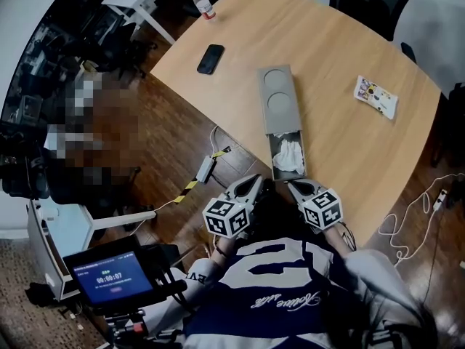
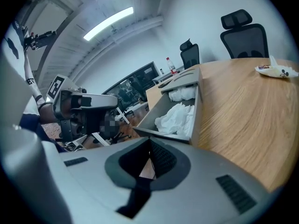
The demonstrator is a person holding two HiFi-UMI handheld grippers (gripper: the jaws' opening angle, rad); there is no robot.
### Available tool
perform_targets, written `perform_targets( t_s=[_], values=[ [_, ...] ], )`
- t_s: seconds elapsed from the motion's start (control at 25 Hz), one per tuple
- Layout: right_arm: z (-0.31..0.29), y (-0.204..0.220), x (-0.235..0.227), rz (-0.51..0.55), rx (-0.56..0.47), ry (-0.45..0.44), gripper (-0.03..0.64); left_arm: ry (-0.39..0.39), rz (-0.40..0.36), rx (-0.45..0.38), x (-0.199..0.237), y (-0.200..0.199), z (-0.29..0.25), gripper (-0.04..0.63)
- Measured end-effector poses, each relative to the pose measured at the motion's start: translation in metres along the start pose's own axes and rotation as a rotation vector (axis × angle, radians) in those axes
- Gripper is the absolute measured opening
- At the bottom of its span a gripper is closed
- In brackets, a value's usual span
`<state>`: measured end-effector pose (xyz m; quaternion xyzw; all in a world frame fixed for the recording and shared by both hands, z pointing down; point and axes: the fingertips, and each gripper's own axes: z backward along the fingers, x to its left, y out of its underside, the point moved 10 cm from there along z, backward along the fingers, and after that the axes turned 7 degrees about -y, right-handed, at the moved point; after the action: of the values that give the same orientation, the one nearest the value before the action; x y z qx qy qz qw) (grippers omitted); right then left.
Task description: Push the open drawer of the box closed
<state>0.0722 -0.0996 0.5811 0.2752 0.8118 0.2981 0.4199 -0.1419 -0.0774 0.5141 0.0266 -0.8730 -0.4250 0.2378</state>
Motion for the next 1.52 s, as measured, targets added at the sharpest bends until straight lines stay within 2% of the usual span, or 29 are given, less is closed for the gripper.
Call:
perform_targets(
  t_s=[0.4, 0.88, 1.12, 1.52],
  values=[
    [-0.025, -0.032, -0.021, -0.039, -0.041, 0.048, -0.002, 0.003, 0.001, 0.004, 0.044, -0.036, -0.022, 0.003],
    [-0.048, -0.067, -0.047, -0.072, -0.095, 0.151, -0.002, 0.033, -0.012, 0.010, 0.079, -0.062, -0.038, 0.003],
    [-0.083, -0.101, -0.046, -0.086, -0.100, 0.192, -0.002, 0.032, -0.002, 0.008, 0.126, -0.092, -0.034, 0.003],
    [-0.079, -0.103, -0.063, -0.125, -0.150, 0.261, -0.002, 0.028, -0.007, -0.007, 0.137, -0.092, -0.034, 0.003]
  ],
)
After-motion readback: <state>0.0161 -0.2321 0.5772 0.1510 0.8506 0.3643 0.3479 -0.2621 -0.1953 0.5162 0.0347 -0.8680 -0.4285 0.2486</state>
